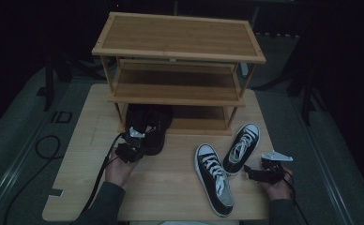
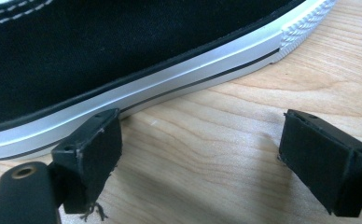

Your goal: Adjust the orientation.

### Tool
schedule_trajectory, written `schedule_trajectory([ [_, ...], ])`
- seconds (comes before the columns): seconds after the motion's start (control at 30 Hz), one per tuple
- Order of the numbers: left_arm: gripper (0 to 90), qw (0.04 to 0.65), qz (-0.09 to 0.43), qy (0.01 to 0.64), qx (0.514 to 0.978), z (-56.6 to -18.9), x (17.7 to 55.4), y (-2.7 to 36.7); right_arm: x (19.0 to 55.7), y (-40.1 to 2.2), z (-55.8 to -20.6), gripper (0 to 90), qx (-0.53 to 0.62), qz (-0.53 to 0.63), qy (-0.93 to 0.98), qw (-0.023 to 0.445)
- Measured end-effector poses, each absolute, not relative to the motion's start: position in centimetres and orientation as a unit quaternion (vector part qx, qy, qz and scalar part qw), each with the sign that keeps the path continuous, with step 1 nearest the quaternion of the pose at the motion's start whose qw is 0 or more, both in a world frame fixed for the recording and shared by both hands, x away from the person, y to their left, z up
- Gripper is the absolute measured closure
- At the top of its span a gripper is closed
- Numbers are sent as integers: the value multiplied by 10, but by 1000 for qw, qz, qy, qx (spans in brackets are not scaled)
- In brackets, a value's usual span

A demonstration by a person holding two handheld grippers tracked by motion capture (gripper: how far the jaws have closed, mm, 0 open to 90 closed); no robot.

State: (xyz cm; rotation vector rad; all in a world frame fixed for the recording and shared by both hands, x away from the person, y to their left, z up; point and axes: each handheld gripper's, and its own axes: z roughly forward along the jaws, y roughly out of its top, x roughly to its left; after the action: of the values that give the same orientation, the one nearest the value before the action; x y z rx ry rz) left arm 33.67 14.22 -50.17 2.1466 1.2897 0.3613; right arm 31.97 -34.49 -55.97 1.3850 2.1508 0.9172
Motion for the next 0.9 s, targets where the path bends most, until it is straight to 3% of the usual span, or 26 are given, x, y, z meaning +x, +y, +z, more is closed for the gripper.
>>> schedule_trajectory([
  [0.9,897,300,164,502,795,-500,371,126,320,-345,-560,129,498,330,774,211],
])
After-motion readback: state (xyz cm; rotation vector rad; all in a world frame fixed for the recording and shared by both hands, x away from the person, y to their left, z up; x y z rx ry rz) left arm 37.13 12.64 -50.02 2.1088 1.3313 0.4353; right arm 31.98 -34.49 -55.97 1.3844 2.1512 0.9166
